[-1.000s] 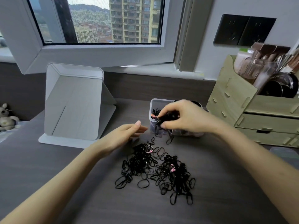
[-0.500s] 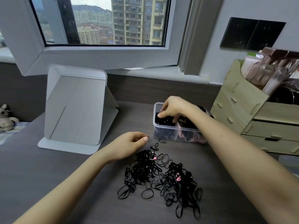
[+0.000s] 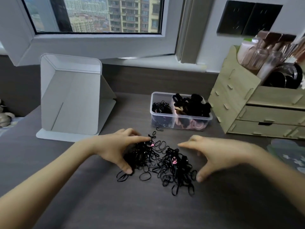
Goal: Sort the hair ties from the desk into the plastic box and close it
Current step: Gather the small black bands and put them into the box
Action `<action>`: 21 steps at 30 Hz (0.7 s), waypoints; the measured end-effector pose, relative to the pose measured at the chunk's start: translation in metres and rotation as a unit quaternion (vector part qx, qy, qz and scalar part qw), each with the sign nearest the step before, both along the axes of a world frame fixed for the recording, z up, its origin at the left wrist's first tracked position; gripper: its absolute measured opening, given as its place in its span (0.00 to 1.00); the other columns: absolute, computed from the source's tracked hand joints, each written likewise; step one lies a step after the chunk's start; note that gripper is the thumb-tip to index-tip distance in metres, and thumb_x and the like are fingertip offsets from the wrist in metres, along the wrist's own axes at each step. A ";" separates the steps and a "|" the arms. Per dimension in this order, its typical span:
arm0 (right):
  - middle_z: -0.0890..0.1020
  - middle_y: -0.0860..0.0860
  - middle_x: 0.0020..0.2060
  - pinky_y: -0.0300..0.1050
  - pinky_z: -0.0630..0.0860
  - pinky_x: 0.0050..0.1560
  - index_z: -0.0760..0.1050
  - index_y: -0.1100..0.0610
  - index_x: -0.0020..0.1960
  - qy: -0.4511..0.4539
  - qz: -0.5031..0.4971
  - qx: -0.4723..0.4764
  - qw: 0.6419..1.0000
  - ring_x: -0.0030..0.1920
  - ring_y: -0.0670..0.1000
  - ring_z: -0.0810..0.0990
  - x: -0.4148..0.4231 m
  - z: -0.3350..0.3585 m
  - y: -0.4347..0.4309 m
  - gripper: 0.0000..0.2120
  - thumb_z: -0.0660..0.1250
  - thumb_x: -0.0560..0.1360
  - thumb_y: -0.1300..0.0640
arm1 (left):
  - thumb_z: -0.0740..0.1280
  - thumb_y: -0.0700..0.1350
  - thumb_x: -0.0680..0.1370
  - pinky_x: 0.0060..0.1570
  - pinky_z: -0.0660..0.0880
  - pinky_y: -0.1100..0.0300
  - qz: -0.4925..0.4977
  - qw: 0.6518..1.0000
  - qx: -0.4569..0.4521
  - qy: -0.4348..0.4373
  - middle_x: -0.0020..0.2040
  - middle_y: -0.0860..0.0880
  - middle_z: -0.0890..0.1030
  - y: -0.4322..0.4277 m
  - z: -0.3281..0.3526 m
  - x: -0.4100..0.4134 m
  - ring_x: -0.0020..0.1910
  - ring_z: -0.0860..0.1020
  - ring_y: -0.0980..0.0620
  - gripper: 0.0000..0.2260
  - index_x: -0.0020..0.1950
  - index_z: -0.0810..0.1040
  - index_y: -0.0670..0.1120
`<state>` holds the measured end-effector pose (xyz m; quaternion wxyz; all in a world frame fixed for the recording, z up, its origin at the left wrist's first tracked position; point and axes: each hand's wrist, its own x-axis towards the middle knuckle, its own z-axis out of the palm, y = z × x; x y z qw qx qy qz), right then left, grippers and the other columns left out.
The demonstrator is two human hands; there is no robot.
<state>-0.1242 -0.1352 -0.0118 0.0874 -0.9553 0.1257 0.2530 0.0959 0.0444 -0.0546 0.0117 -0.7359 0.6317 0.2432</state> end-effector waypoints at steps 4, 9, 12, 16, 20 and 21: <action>0.58 0.43 0.66 0.42 0.69 0.62 0.40 0.38 0.74 -0.067 -0.033 0.025 0.997 0.63 0.46 0.66 -0.012 -0.037 0.013 0.55 0.74 0.61 0.37 | 0.76 0.58 0.63 0.71 0.61 0.56 -0.001 0.999 -0.007 -0.034 0.71 0.55 0.57 -0.007 -0.004 -0.007 0.69 0.56 0.52 0.50 0.74 0.45 0.64; 0.64 0.45 0.61 0.40 0.69 0.59 0.52 0.40 0.74 -0.174 -0.027 0.061 0.982 0.60 0.46 0.69 0.008 -0.049 0.029 0.44 0.72 0.65 0.39 | 0.76 0.58 0.64 0.69 0.64 0.54 0.016 0.998 -0.031 -0.042 0.68 0.53 0.62 -0.018 -0.003 -0.017 0.67 0.60 0.51 0.45 0.74 0.53 0.62; 0.68 0.46 0.57 0.41 0.71 0.58 0.67 0.41 0.67 -0.215 -0.047 0.072 0.973 0.57 0.48 0.72 0.020 -0.051 0.033 0.27 0.70 0.70 0.43 | 0.76 0.56 0.65 0.67 0.66 0.55 0.033 0.998 -0.044 -0.025 0.65 0.52 0.65 -0.022 -0.002 -0.021 0.65 0.64 0.51 0.37 0.71 0.64 0.60; 0.72 0.46 0.52 0.39 0.70 0.55 0.76 0.46 0.58 -0.260 -0.070 0.087 0.959 0.54 0.48 0.73 0.027 -0.054 0.034 0.13 0.68 0.74 0.50 | 0.75 0.49 0.68 0.52 0.68 0.65 0.049 0.996 -0.069 -0.015 0.59 0.52 0.72 -0.024 0.003 -0.024 0.53 0.71 0.55 0.23 0.62 0.76 0.57; 0.77 0.45 0.49 0.32 0.71 0.49 0.79 0.50 0.55 -0.311 -0.110 0.118 0.937 0.48 0.41 0.76 0.027 -0.045 0.032 0.10 0.68 0.73 0.53 | 0.74 0.45 0.69 0.44 0.66 0.73 0.046 0.994 -0.093 -0.022 0.52 0.57 0.79 -0.024 0.006 -0.023 0.45 0.72 0.61 0.16 0.56 0.81 0.54; 0.78 0.44 0.45 0.29 0.71 0.42 0.79 0.50 0.53 -0.317 -0.123 0.142 0.929 0.41 0.37 0.77 0.026 -0.040 0.031 0.09 0.69 0.73 0.54 | 0.73 0.44 0.70 0.44 0.67 0.74 0.049 0.994 -0.099 -0.017 0.52 0.57 0.81 -0.024 0.006 -0.022 0.44 0.73 0.62 0.14 0.55 0.82 0.54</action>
